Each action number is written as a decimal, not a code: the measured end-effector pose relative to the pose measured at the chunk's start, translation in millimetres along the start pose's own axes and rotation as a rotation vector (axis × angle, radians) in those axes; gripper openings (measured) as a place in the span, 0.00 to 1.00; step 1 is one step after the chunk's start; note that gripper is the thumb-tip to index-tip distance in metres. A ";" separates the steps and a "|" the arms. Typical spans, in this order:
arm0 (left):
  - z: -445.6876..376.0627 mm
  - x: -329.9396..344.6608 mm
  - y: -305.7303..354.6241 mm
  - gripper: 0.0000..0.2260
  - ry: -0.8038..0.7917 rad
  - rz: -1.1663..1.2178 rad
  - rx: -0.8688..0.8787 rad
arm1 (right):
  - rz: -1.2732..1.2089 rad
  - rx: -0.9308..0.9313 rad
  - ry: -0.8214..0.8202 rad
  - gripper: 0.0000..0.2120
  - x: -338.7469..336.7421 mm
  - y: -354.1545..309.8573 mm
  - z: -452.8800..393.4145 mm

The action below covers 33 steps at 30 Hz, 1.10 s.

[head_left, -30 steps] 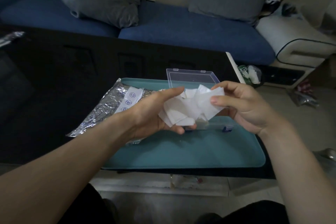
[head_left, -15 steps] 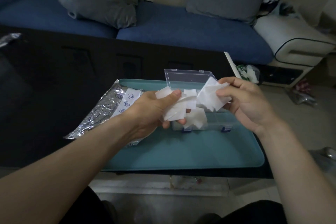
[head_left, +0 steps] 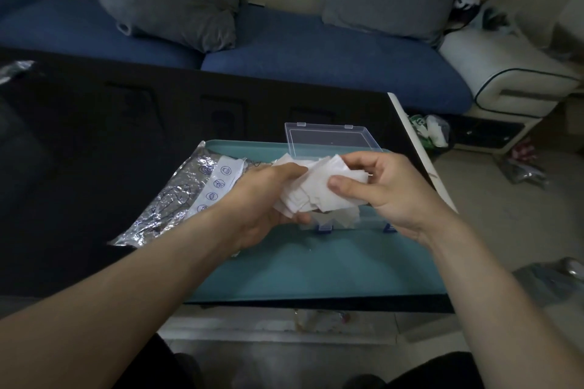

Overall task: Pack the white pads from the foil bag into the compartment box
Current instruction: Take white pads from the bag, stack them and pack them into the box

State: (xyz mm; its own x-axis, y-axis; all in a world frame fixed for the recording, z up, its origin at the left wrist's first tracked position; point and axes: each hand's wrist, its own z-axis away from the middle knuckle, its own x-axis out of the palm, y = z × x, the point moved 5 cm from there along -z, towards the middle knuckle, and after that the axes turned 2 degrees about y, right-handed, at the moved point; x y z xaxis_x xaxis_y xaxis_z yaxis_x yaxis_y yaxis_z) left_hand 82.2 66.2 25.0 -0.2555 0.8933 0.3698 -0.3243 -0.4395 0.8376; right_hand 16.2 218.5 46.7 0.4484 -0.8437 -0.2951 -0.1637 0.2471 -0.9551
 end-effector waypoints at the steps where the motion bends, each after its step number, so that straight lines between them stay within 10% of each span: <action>1: 0.7 -0.4 0.6 0.07 -0.011 -0.003 -0.002 | -0.001 -0.007 -0.002 0.15 1.5 -1.0 0.3; 11: -3.0 -9.3 -1.2 0.09 -0.018 -0.162 0.033 | -0.189 0.126 -0.172 0.12 -24.5 1.2 4.0; 23: 14.4 14.5 -16.0 0.25 -0.720 -0.202 -0.230 | 0.168 -0.024 -0.176 0.17 -3.9 -17.1 12.1; 33: 24.0 16.7 -25.6 0.18 -0.947 -0.225 -0.388 | 0.377 -0.044 -0.303 0.14 21.7 -18.1 13.0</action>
State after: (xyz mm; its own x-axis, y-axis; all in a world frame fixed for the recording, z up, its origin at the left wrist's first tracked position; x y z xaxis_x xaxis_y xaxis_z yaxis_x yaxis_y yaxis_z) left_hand 108.2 94.6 19.3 0.6105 0.5928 0.5253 -0.5884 -0.1046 0.8018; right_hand 40.3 201.8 57.2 0.5852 -0.5211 -0.6213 -0.3982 0.4828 -0.7800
